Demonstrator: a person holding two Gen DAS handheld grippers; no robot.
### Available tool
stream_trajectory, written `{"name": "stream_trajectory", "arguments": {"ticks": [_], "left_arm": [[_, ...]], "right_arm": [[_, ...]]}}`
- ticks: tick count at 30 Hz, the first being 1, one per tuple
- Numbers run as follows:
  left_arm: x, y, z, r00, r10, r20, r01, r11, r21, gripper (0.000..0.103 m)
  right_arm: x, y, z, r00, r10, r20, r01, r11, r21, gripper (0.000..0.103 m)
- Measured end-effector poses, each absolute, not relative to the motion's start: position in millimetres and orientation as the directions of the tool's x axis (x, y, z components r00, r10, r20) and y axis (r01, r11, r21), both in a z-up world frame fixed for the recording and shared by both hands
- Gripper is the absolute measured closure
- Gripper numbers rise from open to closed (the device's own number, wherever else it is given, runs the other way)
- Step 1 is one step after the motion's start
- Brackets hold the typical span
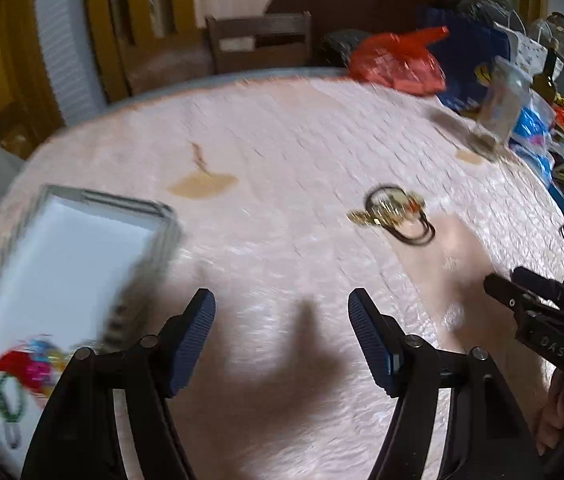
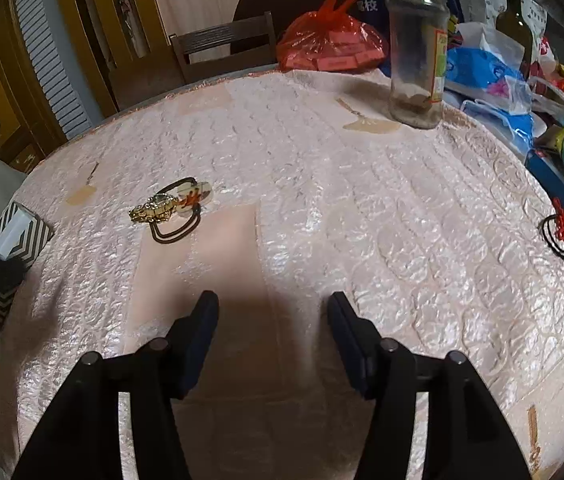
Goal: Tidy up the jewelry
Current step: 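Move both tools back to the remaining jewelry on the table, then grasp the gold gem necklace with the left tool while the right tool grasps the hair tie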
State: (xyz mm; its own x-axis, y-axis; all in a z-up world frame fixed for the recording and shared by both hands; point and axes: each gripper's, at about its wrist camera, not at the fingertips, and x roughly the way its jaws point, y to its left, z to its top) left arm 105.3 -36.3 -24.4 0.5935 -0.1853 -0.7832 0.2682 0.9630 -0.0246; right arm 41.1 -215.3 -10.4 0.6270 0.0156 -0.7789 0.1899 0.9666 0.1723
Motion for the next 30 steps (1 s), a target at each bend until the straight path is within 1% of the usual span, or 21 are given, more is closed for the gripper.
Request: {"name": "stream_trajectory", "arguments": {"ticks": [2, 5, 6, 8, 10, 15, 17, 18, 19, 21, 22, 25, 26, 27, 28, 30], "left_arm": [[107.5, -41.5, -35.2, 0.581, -0.191, -0.791, 0.280, 0.960, -0.027, 0.015], [112.1, -46.2, -52.2, 0.548, -0.197, -0.813, 0.288, 0.957, -0.038, 0.015], [109.3, -48.0, -52.0, 0.570, -0.191, -0.799, 0.294, 0.956, -0.019, 0.014], [108.2, -49.9, -52.9, 0.570, -0.210, -0.795, 0.311, 0.950, -0.028, 0.011], [108.3, -52.4, -54.1, 0.563, -0.221, -0.797, 0.331, 0.943, -0.027, 0.006], [125.1, -65.7, -55.1, 0.526, -0.217, -0.823, 0.352, 0.936, -0.021, 0.005], [140.1, -77.4, -52.3, 0.517, -0.238, -0.822, 0.382, 0.924, -0.026, 0.013], [146.6, -83.1, -50.7, 0.517, -0.249, -0.819, 0.398, 0.917, -0.028, 0.019], [152.0, -89.4, -49.3, 0.518, -0.259, -0.815, 0.414, 0.910, -0.026, 0.023], [158.5, -101.6, -48.2, 0.511, -0.286, -0.811, 0.452, 0.892, -0.030, 0.026], [161.1, -110.3, -47.7, 0.506, -0.302, -0.808, 0.481, 0.876, -0.026, 0.030], [165.7, -128.3, -46.2, 0.510, -0.323, -0.797, 0.529, 0.849, -0.005, 0.036], [169.3, -131.1, -46.0, 0.507, -0.329, -0.797, 0.527, 0.850, -0.015, 0.038], [173.1, -132.1, -46.2, 0.502, -0.333, -0.798, 0.519, 0.854, -0.029, 0.043], [176.7, -132.9, -46.6, 0.499, -0.332, -0.801, 0.511, 0.858, -0.038, 0.048], [179.9, -132.5, -45.8, 0.504, -0.337, -0.795, 0.502, 0.864, -0.048, 0.052]], "right_arm": [[40.4, -215.5, -10.7, 0.628, 0.017, -0.778, 0.187, 0.967, 0.172, 0.041], [40.3, -214.2, -11.1, 0.630, 0.019, -0.776, 0.180, 0.969, 0.171, 0.036], [40.4, -213.1, -11.3, 0.629, 0.017, -0.777, 0.179, 0.970, 0.166, 0.034], [40.9, -211.1, -11.8, 0.627, 0.015, -0.779, 0.173, 0.972, 0.158, 0.032], [41.3, -210.8, -11.7, 0.627, 0.013, -0.779, 0.175, 0.972, 0.158, 0.031], [43.8, -206.9, -12.0, 0.617, -0.005, -0.787, 0.178, 0.975, 0.133, 0.027], [45.9, -204.1, -12.5, 0.610, -0.013, -0.792, 0.171, 0.978, 0.116, 0.024], [46.8, -202.7, -12.8, 0.606, -0.018, -0.795, 0.169, 0.980, 0.107, 0.023], [47.5, -201.8, -13.1, 0.602, -0.024, -0.798, 0.171, 0.980, 0.099, 0.021], [48.8, -201.2, -14.1, 0.594, -0.034, -0.804, 0.174, 0.981, 0.087, 0.017], [49.6, -200.8, -14.5, 0.589, -0.040, -0.807, 0.175, 0.981, 0.080, 0.016], [53.9, -196.5, -16.3, 0.574, -0.043, -0.818, 0.155, 0.986, 0.057, 0.010], [56.0, -194.3, -17.1, 0.565, -0.045, -0.824, 0.143, 0.989, 0.044, 0.006], [58.5, -190.5, -18.1, 0.555, -0.049, -0.831, 0.128, 0.991, 0.027, 0.002], [59.4, -189.6, -18.2, 0.551, -0.045, -0.833, 0.123, 0.992, 0.028, 0.002], [60.0, -190.0, -18.4, 0.550, -0.039, -0.834, 0.121, 0.992, 0.034, 0.001]]}}
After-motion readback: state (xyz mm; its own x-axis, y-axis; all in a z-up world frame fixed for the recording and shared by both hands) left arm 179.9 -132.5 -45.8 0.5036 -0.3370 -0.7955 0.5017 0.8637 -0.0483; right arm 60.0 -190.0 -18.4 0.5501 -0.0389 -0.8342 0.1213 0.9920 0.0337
